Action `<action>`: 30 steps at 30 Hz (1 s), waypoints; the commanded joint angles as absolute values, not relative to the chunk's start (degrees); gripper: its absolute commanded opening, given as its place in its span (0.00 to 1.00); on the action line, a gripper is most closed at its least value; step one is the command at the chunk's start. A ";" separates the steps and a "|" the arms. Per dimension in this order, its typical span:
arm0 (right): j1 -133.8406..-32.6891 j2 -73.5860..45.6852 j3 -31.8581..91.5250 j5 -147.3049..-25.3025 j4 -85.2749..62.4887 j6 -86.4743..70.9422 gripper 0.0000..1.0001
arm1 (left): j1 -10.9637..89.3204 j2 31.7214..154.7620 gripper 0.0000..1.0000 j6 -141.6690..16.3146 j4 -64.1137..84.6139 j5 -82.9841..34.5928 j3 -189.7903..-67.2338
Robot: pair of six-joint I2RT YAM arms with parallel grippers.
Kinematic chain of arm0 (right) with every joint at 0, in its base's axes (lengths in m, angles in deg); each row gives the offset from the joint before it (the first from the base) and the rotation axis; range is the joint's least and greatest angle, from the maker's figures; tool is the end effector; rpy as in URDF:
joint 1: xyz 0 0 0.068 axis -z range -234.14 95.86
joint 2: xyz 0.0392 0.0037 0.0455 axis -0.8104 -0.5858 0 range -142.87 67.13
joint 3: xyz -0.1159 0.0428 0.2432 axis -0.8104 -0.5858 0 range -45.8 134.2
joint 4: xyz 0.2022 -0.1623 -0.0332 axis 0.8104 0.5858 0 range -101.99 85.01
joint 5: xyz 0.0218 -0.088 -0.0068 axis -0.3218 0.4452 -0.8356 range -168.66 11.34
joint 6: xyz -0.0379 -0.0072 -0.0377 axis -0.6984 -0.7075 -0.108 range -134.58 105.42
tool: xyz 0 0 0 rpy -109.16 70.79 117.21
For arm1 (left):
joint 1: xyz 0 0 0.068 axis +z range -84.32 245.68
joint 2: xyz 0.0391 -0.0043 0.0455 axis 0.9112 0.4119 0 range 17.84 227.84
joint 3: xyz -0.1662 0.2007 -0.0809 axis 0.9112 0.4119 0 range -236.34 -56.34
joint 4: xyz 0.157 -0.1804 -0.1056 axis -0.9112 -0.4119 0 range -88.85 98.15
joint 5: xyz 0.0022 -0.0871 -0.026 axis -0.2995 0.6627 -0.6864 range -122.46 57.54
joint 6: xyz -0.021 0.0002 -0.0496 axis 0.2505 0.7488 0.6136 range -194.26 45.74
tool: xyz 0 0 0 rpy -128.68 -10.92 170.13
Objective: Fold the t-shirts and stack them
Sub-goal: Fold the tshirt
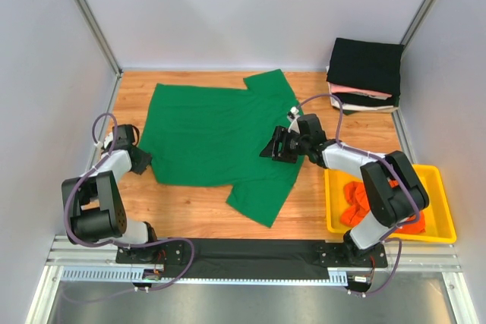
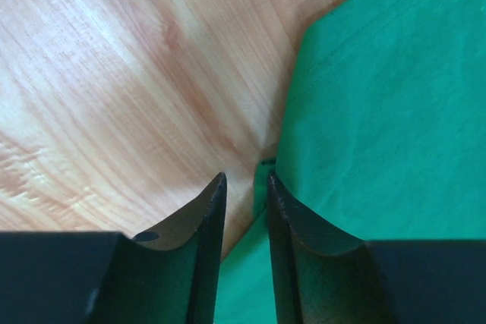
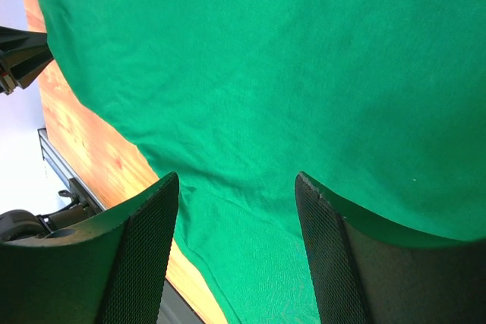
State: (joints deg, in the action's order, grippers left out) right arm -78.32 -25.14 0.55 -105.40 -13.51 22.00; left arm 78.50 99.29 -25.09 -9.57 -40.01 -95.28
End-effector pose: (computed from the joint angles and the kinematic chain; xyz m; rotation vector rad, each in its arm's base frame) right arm 0.2849 0.1455 0.1690 0.0217 2.4961 1.0374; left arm 0.2487 0.0614 0.1584 -1.3821 2.2117 -0.0526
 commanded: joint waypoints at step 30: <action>-76.38 -26.47 2.89 -108.90 -15.59 22.33 0.63 | 75.26 97.39 0.00 -28.99 -17.85 -44.32 -102.92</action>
